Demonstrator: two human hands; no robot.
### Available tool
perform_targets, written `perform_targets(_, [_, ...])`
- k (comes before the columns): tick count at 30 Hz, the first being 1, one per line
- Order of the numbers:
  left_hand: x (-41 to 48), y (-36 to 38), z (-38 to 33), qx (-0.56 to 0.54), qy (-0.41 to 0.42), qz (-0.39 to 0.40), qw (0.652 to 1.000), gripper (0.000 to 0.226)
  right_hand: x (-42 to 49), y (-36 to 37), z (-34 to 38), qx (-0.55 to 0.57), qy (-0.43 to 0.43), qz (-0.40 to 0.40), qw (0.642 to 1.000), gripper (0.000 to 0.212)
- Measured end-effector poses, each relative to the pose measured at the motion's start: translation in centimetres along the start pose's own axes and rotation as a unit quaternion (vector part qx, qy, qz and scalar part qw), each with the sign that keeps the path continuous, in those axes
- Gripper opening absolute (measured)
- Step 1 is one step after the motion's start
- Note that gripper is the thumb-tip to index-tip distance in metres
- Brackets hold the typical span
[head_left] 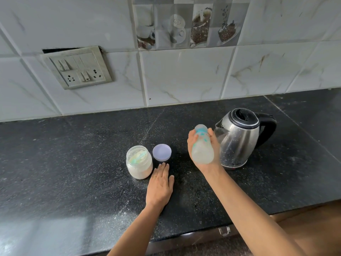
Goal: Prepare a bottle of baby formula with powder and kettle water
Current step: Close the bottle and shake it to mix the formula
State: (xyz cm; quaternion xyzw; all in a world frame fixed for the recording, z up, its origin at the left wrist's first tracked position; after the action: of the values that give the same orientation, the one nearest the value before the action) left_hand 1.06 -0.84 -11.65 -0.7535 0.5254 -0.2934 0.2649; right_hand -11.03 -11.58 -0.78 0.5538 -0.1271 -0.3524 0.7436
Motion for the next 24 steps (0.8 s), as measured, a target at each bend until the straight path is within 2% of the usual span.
perform_targets(3, [0.0,0.0,0.1,0.000,0.002,-0.003,1.000,0.050,-0.2,0.4,-0.2,-0.130,-0.010,0.008,0.991,0.057])
perform_targets(4, [0.0,0.0,0.1,0.001,0.001,-0.002,1.000,0.050,-0.2,0.6,-0.2,-0.130,-0.013,0.007,0.991,0.061])
perform_targets(7, [0.0,0.0,0.1,0.001,0.004,-0.001,1.000,0.050,0.0,-0.4,-0.3,0.029,0.005,0.001,1.000,0.058])
perform_targets(8, [0.0,0.0,0.0,-0.002,0.004,-0.001,1.000,0.050,0.1,-0.4,-0.6,0.037,0.022,0.015,0.999,0.054])
perform_targets(10, [0.1,-0.1,-0.1,-0.005,0.003,-0.003,1.000,0.050,0.1,-0.3,-0.9,-0.038,0.017,0.013,0.999,0.054])
perform_targets(12, [0.1,-0.1,0.0,-0.004,0.002,-0.003,1.000,0.050,0.2,0.4,-0.7,-0.080,-0.006,0.000,0.997,0.068])
perform_targets(15, [0.0,-0.1,0.0,-0.004,0.000,0.000,1.000,0.050,0.5,0.1,-0.4,0.010,-0.042,-0.043,0.998,0.101])
perform_targets(16, [0.0,-0.1,0.0,-0.005,0.000,0.000,1.000,0.050,0.6,0.1,-0.4,0.007,-0.043,-0.047,0.998,0.105])
perform_targets(21, [0.0,-0.2,0.0,-0.010,-0.001,-0.002,1.000,0.050,0.4,0.4,-0.6,-0.115,-0.072,-0.041,0.990,0.091])
perform_targets(24, [0.0,-0.2,-0.1,-0.011,-0.003,-0.001,1.000,0.050,0.3,1.1,-0.1,-0.192,-0.104,-0.063,0.974,0.095])
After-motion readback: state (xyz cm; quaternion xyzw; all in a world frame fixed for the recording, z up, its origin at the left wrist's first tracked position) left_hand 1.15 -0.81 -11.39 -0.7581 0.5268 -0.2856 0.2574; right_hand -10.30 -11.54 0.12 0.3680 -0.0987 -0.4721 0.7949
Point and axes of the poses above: each hand's wrist, its own x-axis towards the middle knuckle, its own y-axis out of the palm, z = x × y, the point moved 3 cm from there along x, towards the middle knuckle, and after that the axes turned 14 degrees about -x, right-handed, at the moved point
